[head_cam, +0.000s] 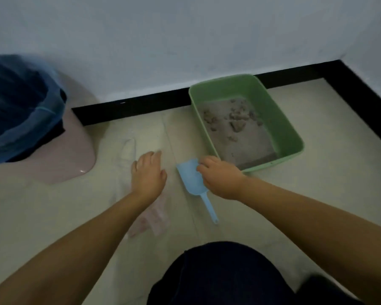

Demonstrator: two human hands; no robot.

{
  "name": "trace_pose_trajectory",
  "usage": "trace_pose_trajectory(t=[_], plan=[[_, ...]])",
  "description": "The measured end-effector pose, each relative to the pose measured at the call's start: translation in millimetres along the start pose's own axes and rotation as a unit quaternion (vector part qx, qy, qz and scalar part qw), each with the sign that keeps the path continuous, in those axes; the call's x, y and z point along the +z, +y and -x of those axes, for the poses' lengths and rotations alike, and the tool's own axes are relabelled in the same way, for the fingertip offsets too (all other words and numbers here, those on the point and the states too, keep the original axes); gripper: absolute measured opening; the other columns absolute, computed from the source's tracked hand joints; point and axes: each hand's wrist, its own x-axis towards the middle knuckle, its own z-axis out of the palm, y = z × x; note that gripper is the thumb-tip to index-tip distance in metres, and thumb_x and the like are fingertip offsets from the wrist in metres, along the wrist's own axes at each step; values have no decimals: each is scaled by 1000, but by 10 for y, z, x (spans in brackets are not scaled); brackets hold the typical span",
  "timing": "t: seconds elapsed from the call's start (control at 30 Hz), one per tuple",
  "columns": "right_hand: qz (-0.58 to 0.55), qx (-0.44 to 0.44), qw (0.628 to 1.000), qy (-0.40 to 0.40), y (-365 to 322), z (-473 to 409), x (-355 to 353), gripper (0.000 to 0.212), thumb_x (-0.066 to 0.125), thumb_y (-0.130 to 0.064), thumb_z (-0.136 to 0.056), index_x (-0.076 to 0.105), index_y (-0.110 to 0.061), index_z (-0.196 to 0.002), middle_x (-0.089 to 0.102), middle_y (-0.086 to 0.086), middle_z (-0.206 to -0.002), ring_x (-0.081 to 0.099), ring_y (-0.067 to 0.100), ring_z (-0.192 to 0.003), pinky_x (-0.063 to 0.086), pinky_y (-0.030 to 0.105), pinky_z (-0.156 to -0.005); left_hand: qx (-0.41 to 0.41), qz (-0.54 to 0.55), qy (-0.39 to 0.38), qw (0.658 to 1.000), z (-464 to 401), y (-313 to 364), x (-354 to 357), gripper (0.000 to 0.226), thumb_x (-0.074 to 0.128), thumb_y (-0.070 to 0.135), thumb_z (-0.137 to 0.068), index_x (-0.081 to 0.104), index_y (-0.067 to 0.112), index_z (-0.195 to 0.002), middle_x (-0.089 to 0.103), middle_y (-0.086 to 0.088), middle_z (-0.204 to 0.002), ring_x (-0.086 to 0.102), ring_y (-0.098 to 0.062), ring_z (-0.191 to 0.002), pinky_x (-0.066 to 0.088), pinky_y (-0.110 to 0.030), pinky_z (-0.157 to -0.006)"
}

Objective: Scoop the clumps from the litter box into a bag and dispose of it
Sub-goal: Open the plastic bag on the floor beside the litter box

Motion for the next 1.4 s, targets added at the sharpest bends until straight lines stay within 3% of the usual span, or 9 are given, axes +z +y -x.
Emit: trace_pose_trajectory(t=[0.17,0.27,0.4,0.5,0.67,0.87,1.0,1.23,1.4], plan=[[-233,82,963,-109,-377,-651,413,42,42,-21,-97,40,-3,-135,45,18,-134,46,33,-124,40,41,-101,-304,100,32,947,149,-553,358,67,54,38,-90,26,10,-144,29,-18,-148,26,-34,-137,25,-50,-109],[-445,156,870,-143,-553,-901,697,58,48,-38,-95,30,-4,-140,50,17,-135,53,29,-117,44,38,-99,-422,223,-20,878,165,-615,542,73,56,51,-86,33,8,-139,43,-18,-137,41,-36,-127,37,-45,-100],[-633,295,690,-192,-823,-1188,950,78,57,-51,-86,27,-5,-142,48,15,-135,56,32,-114,51,42,-92,-400,406,-54,819,137,-501,599,24,64,30,-85,62,7,-92,65,-12,-91,64,-31,-94,49,-34,-73],[-688,329,612,-212,-781,-1382,859,20,64,-22,-87,60,-3,-90,60,13,-81,60,24,-69,52,37,-65,-360,419,-13,833,129,-402,431,34,64,31,-86,60,-3,-87,63,-15,-83,58,-24,-78,48,-36,-71],[-622,244,704,-241,-268,-1702,156,17,52,5,-86,53,-8,-75,50,9,-70,48,17,-58,50,24,-46,-271,477,53,834,141,-209,26,28,66,20,-85,59,8,-109,65,-7,-102,62,-19,-95,50,-31,-83],[-395,80,915,-6,205,-1692,-865,19,51,2,-88,67,-8,-86,60,7,-86,56,18,-77,45,25,-67,-252,385,249,852,-79,-239,-612,29,59,32,-89,44,16,-109,51,-4,-109,52,-19,-101,47,-34,-89],[-401,51,908,109,372,-1338,-834,23,42,-2,-93,64,-8,-96,59,7,-81,54,19,-74,42,15,-58,-20,155,353,923,-227,-95,-1278,23,55,23,-89,46,5,-100,36,-2,-97,38,-16,-88,38,-30,-78],[-349,61,919,172,771,-752,-874,24,43,-8,-95,65,-4,-99,61,9,-89,56,23,-83,39,27,-66,138,123,424,887,-350,465,-1843,38,45,28,-88,47,-5,-106,43,-11,-103,44,-29,-98,37,-37,-89],[-468,47,867,167,788,-526,-977,21,51,-6,-91,66,8,-91,65,23,-81,60,23,-73,47,29,-63,103,-117,116,981,-337,717,-1362,74,37,61,-80,37,17,-139,41,-5,-140,33,-23,-133,13,-47,-111]])
